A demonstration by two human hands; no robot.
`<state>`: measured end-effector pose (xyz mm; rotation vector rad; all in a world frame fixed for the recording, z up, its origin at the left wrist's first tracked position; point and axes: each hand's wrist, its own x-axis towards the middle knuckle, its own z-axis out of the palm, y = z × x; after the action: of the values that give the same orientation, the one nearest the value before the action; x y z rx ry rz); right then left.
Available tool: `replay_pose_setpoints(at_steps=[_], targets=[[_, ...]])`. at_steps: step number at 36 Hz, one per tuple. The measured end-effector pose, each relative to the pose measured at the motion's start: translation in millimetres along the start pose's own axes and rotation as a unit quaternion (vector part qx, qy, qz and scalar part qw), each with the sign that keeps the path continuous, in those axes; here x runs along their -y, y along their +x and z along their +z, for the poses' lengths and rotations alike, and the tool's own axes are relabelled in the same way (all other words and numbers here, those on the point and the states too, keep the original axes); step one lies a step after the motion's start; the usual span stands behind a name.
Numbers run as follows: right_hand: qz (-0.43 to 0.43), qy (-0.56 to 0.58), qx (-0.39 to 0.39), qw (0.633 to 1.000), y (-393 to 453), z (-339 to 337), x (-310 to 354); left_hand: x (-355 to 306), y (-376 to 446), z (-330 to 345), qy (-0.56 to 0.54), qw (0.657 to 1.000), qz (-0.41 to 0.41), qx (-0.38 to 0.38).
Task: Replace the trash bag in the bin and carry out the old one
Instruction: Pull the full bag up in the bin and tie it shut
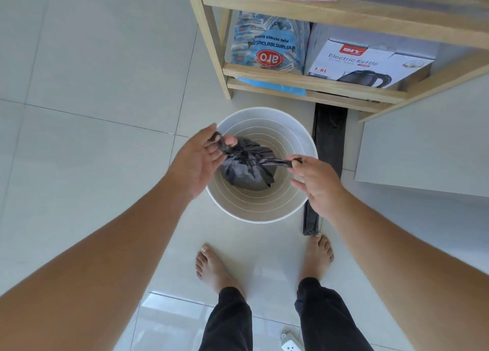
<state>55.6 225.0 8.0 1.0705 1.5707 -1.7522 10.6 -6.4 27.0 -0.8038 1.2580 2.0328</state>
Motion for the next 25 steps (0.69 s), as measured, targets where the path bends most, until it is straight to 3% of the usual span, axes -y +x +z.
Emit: replay_pose_setpoints(at_steps=[5,9,14,20,25], targets=[[-0.014,0.129,0.059,0.99,-17,25,5,16,10,21,0.051,0.997,0.028,-0.044],[-0.053,0.087,0.034,0.994,-17,39,11,24,16,22,0.186,0.975,0.076,-0.097],[-0.067,0.11,0.014,0.992,-13,37,22,23,17,16,0.234,0.962,0.073,-0.116],[-0.08,0.088,0.028,0.993,-10,35,36,26,20,12,0.341,0.931,0.057,-0.12],[-0.095,0.015,0.021,0.995,-4,37,41,25,16,23,0.379,0.921,0.034,-0.082]])
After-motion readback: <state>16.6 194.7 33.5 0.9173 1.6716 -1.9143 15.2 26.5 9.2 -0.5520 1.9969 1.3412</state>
